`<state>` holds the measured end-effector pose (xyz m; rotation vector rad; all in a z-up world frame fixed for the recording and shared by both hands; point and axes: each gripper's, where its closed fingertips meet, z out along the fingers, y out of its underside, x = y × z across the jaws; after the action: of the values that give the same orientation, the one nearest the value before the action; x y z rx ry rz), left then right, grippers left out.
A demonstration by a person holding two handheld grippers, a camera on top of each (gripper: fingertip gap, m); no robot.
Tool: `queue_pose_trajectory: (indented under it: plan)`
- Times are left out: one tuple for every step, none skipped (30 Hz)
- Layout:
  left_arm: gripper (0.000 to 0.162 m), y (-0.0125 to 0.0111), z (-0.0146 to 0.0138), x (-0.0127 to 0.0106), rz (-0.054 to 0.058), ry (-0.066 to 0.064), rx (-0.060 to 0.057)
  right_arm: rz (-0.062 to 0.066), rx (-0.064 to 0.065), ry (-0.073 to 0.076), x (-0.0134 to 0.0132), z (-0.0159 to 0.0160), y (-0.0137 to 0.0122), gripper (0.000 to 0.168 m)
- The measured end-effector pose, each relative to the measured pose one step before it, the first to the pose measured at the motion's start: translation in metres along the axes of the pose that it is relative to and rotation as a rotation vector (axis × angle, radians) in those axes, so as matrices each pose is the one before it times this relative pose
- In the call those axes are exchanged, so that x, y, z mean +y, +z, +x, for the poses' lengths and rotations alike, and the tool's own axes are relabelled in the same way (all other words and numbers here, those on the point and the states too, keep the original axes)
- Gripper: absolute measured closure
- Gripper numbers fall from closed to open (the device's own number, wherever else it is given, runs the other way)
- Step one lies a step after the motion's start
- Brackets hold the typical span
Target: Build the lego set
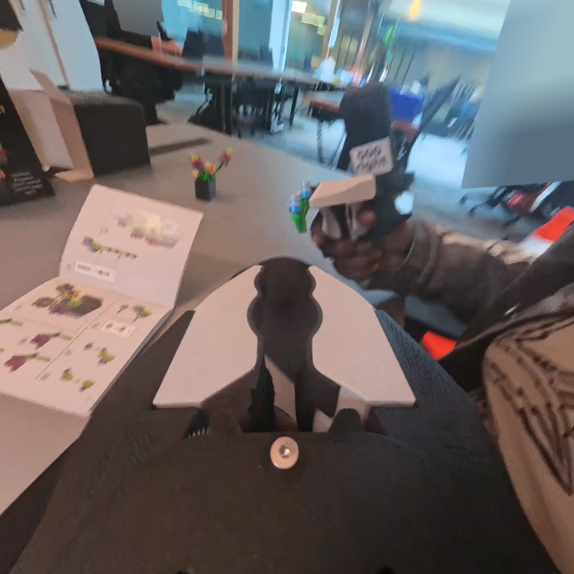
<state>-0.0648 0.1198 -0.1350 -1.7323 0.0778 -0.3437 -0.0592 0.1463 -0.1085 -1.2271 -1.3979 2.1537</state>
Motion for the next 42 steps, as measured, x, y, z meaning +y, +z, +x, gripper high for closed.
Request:
queue_pose_trajectory:
  plan:
    - [0.137,0.00191,0.00455,-0.00742,0.0513,-0.0476,0.0448,-0.0017,-0.0283,-0.0031,-0.00193,-0.00536,0.00420,0.161]
    - [0.138,0.00175,0.00418,-0.00516,0.0366,-0.0618,0.0531,-0.0116,-0.0325,-0.0004,-0.00011,-0.00484,0.00420,0.161]
    - [0.138,0.00139,0.00548,-0.00376,0.0230,-0.0632,0.0651,-0.0142,-0.0299,0.0013,0.00093,-0.00379,0.00392,0.161]
    - [0.139,0.00081,0.00668,-0.00265,0.0150,-0.0547,0.0690,-0.0137,-0.0240,0.0007,0.00154,-0.00282,0.00360,0.161]
    - [0.141,0.00057,0.00357,-0.00036,0.0003,-0.0375,0.0388,-0.0134,-0.0192,-0.0005,0.00196,-0.00244,0.00336,0.161]
    - [0.144,-0.00006,0.00104,0.00175,-0.0103,-0.0066,0.0123,-0.0130,-0.0174,-0.0001,0.00214,-0.00233,0.00322,0.161]
    - [0.148,-0.00086,-0.00060,0.00260,-0.0133,0.0189,-0.0080,-0.0111,-0.0165,0.0021,0.00202,-0.00214,0.00296,0.161]
    - [0.152,-0.00155,-0.00163,0.00139,-0.0040,0.0268,-0.0209,-0.0099,-0.0115,0.0034,0.00193,-0.00138,0.00282,0.161]
    - [0.156,-0.00225,0.00110,-0.00068,0.0094,0.0276,-0.0033,-0.0084,-0.0060,0.0023,0.00163,-0.00040,0.00241,0.161]
    - [0.156,-0.00289,-0.00008,-0.00063,0.0096,0.0161,-0.0103,-0.0094,-0.0071,0.0012,0.00139,-0.00047,0.00224,0.161]
    - [0.156,-0.00382,0.00014,0.00075,0.0002,0.0091,-0.0060,-0.0212,-0.0073,-0.0014,0.00264,-0.00056,0.00238,0.161]
    - [0.156,-0.00493,-0.00051,0.00185,-0.0093,0.0050,-0.0069,-0.0326,-0.0038,-0.0121,0.00328,-0.00027,0.00218,0.161]
    - [0.156,-0.00714,-0.00350,0.00152,-0.0044,0.0070,-0.0271,-0.0313,0.0019,-0.0227,0.00207,0.00038,0.00094,0.156]
    - [0.156,-0.00983,-0.00605,-0.00019,0.0136,0.0107,-0.0438,-0.0293,0.0164,-0.0234,0.00094,0.00297,-0.00082,0.150]
    - [0.156,-0.01092,-0.00464,-0.00106,0.0240,0.0055,-0.0281,-0.0485,0.0338,-0.0210,0.00350,0.00626,-0.00149,0.145]
    - [0.156,-0.01052,-0.00331,-0.00118,0.0275,-0.0072,-0.0147,-0.0887,0.0387,-0.0255,0.00942,0.00757,-0.00099,0.147]
    - [0.156,-0.00917,-0.00250,-0.00208,0.0365,-0.0154,-0.0106,-0.1311,0.0402,-0.0318,0.01581,0.00796,0.00049,0.151]
    - [0.156,-0.00738,0.00017,-0.00499,0.0528,-0.0154,0.0046,-0.1519,0.0400,-0.0390,0.01879,0.00732,0.00265,0.152]
    - [0.156,-0.00532,0.00061,-0.00533,0.0483,-0.0064,0.0027,-0.1347,0.0278,-0.0483,0.01614,0.00447,0.00485,0.153]
    - [0.156,-0.00352,-0.00140,-0.00258,0.0257,-0.0003,-0.0114,-0.0915,0.0088,-0.0491,0.00937,0.00038,0.00626,0.154]
    - [0.156,-0.00166,-0.00147,-0.00062,0.0117,-0.0008,-0.0096,-0.0550,-0.0054,-0.0385,0.00340,-0.00256,0.00687,0.156]
    - [0.156,-0.00051,0.00026,-0.00044,0.0063,0.0019,0.0024,-0.0382,-0.0095,-0.0294,0.00048,-0.00343,0.00671,0.158]
    - [0.156,0.00034,0.00030,0.00066,-0.0032,0.0044,0.0007,-0.0382,-0.0014,-0.0302,0.00075,-0.00228,0.00663,0.159]
    - [0.156,0.00061,0.00038,0.00103,-0.0063,0.0058,0.0005,-0.0403,0.0119,-0.0337,0.00167,-0.00045,0.00626,0.160]
    - [0.156,0.00046,0.00029,0.00105,-0.0053,0.0049,-0.0007,-0.0354,0.0191,-0.0309,0.00171,0.00076,0.00559,0.159]
    - [0.156,0.00019,0.00038,0.00048,-0.0024,0.0038,0.0012,-0.0248,0.0203,-0.0223,0.00088,0.00099,0.00461,0.158]
    - [0.156,-0.00008,0.00011,0.00020,-0.0003,0.0013,0.0002,-0.0127,0.0195,-0.0129,-0.00022,0.00131,0.00370,0.157]
    - [0.156,-0.00019,-0.00032,-0.00010,0.0019,-0.0013,-0.0008,-0.0048,0.0153,-0.0053,-0.00089,0.00091,0.00292,0.156]
    - [0.156,-0.00025,-0.00008,-0.00011,0.0020,-0.0029,0.0018,-0.0017,0.0051,0.0002,-0.00106,-0.00016,0.00228,0.156]
    - [0.156,-0.00019,-0.00006,-0.00004,0.0015,-0.0029,0.0022,-0.0040,-0.0044,0.0038,-0.00063,-0.00152,0.00225,0.156]
    - [0.156,-0.00004,-0.00004,-0.00010,0.0011,-0.0038,0.0027,-0.0109,-0.0041,0.0042,0.00053,-0.00143,0.00217,0.156]
    - [0.156,-0.00005,-0.00051,0.00011,0.0000,-0.0060,0.0010,-0.0173,0.0050,0.0012,0.00176,-0.00018,0.00225,0.156]
    - [0.156,0.00009,-0.00074,0.00010,-0.0013,-0.0064,-0.0011,-0.0187,0.0146,-0.0012,0.00213,0.00135,0.00217,0.156]
    - [0.156,0.00024,-0.00034,0.00040,-0.0033,-0.0049,0.0010,-0.0165,0.0182,-0.0012,0.00202,0.00186,0.00213,0.156]
    - [0.156,0.00040,-0.00004,0.00058,-0.0040,-0.0023,0.0020,-0.0118,0.0158,-0.0022,0.00150,0.00145,0.00186,0.157]
    - [0.156,0.00036,0.00022,0.00063,-0.0043,0.0006,0.0012,-0.0016,0.0128,-0.0063,0.00035,0.00083,0.00055,0.161]
    - [0.156,0.00018,0.00019,0.00051,-0.0032,0.0020,0.0004,0.0083,0.0112,-0.0068,-0.00056,0.00059,-0.00089,0.161]
    - [0.156,0.00008,0.00021,0.00001,-0.0005,0.0024,0.0003,0.0140,0.0114,0.0010,-0.00048,0.00119,-0.00252,0.161]
    - [0.156,-0.00012,0.00019,-0.00008,0.0019,0.0012,0.0003,0.0227,0.0135,0.0110,-0.00036,0.00217,-0.00430,0.161]
    - [0.156,-0.00041,-0.00011,-0.00047,0.0038,-0.0011,-0.0003,0.0336,0.0138,0.0167,-0.00035,0.00274,-0.00657,0.161]
    - [0.156,-0.00033,-0.00043,-0.00063,0.0044,-0.0023,-0.0019,0.0451,0.0212,0.0226,-0.00030,0.00437,-0.00930,0.161]
    - [0.156,-0.00027,-0.00020,-0.00024,0.0025,-0.0023,0.0000,0.0547,0.0358,0.0305,0.00000,0.00698,-0.01153,0.161]
